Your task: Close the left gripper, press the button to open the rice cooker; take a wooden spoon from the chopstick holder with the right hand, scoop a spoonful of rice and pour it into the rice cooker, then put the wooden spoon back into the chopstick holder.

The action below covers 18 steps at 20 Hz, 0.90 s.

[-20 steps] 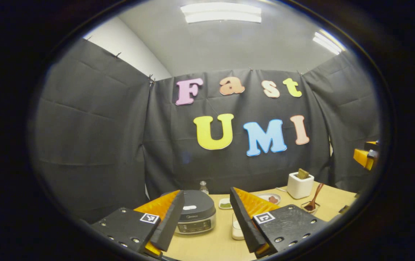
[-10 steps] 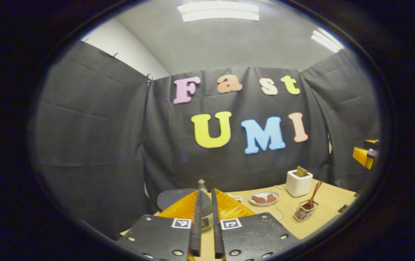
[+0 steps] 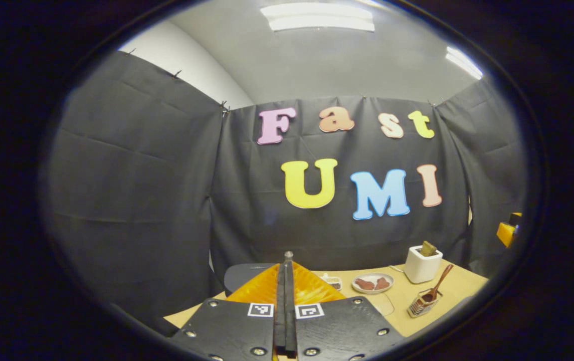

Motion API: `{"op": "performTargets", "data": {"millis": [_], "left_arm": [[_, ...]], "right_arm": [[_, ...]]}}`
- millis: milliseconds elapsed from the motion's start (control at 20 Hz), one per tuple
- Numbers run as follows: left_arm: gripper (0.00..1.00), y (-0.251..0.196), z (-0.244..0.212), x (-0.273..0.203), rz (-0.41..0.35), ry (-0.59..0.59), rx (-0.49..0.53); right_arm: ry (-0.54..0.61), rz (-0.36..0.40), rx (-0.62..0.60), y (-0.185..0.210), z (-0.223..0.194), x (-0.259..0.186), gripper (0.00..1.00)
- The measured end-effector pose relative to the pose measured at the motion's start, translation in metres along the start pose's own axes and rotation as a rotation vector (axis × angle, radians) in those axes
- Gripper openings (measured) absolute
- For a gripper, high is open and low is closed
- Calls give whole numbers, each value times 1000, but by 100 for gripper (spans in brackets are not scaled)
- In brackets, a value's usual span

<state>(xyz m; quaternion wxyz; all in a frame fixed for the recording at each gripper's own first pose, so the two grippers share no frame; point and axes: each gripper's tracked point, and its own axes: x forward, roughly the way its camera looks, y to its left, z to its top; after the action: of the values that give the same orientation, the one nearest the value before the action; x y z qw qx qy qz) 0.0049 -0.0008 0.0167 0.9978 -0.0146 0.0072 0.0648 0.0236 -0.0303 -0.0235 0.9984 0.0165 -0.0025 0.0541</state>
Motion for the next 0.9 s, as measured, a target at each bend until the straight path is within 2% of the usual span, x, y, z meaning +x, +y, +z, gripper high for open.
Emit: {"op": "performTargets", "data": {"millis": [250,400,650,900], "left_arm": [[1,13,-3,39,-25,23,-3],[1,21,-9,73,-47,31,-15],[1,36,-44,126,-81,91,-58],[1,46,-88,166,-105,165,-58]], "right_arm": [[8,-8,0,1,-3,9,97],[11,-47,-2,4,-4,19,96],[11,-104,-18,17,-2,30,97],[20,-147,-37,26,-4,38,98]]}}
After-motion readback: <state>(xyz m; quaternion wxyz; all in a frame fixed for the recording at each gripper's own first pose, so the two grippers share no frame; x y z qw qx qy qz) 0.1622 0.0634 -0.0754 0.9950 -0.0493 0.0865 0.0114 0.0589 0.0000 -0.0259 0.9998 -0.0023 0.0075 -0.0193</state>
